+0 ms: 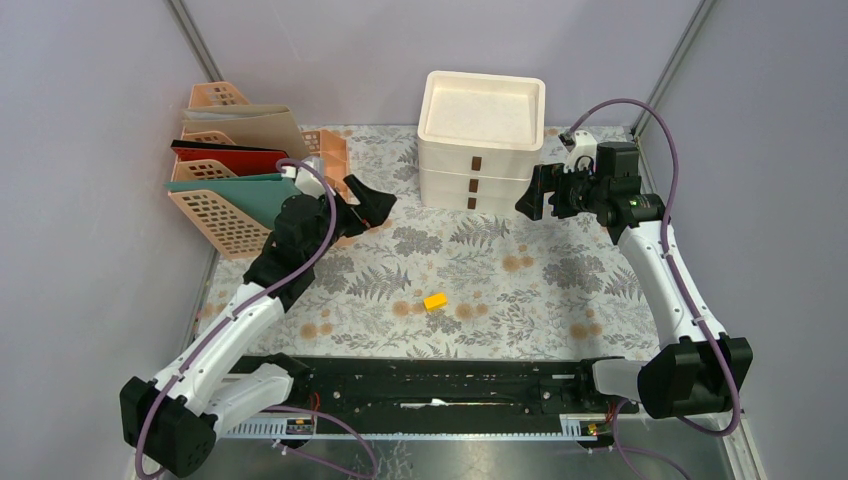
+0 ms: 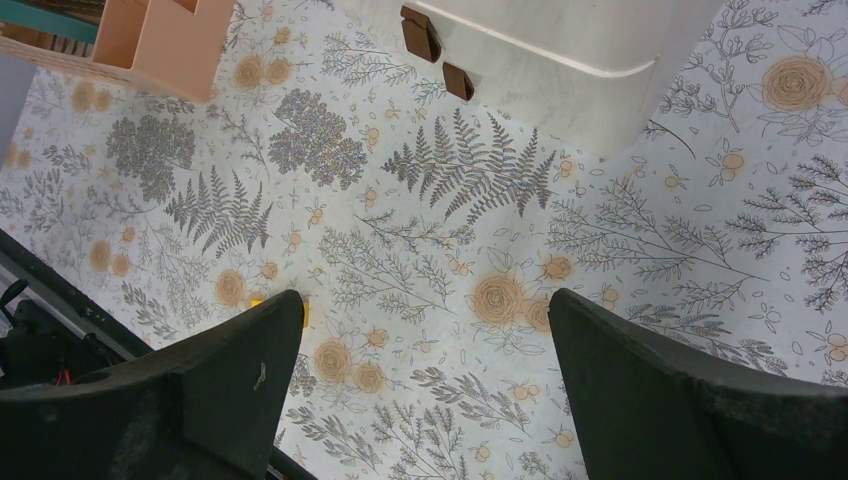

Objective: Organize the desk
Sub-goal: Reset both arms

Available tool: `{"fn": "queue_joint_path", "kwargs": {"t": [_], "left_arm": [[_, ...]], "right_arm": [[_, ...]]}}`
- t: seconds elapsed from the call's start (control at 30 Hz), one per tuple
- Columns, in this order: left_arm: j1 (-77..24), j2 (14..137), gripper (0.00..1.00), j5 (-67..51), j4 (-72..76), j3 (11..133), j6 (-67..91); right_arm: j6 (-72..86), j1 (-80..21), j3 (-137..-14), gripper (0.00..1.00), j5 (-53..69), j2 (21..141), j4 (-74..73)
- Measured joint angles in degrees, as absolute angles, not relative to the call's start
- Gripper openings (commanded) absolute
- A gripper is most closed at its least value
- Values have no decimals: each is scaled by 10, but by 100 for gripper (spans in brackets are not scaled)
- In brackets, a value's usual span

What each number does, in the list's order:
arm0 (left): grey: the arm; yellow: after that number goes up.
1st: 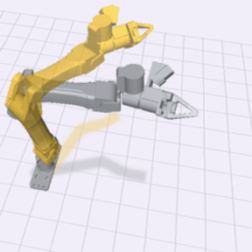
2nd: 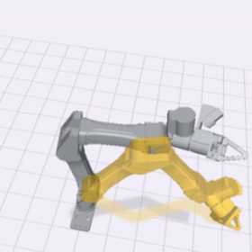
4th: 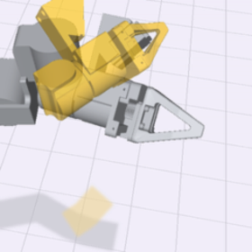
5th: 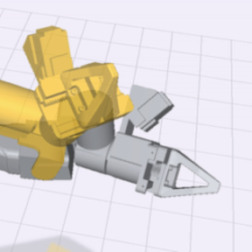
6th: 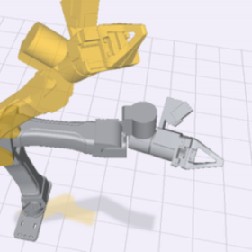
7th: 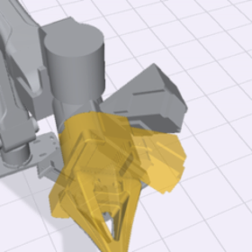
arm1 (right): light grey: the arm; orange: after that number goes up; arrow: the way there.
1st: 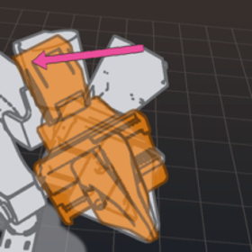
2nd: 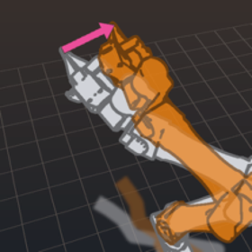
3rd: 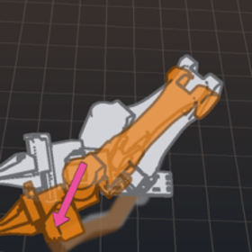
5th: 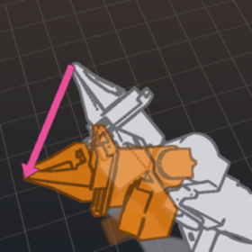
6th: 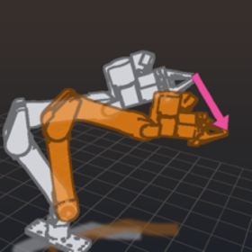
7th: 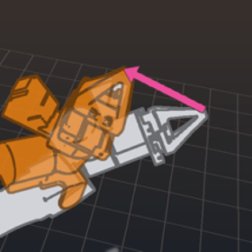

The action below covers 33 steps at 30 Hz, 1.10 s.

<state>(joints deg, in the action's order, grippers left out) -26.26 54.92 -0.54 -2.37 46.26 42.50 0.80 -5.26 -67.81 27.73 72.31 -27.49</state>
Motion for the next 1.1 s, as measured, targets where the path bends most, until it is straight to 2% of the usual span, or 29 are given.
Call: {"fn": "queue_joint_path", "kwargs": {"t": [0.43,0.63,1.1], "left_arm": [[-263,550,99,-43,-1,463,426],[-263,558,99,-64,8,463,427],[-260,518,99,34,-74,466,392]], "right_arm": [[12,-53,-676,100,330,723,-274],[19,-52,-676,100,314,723,-271],[37,-52,-676,100,279,723,-262]]}}
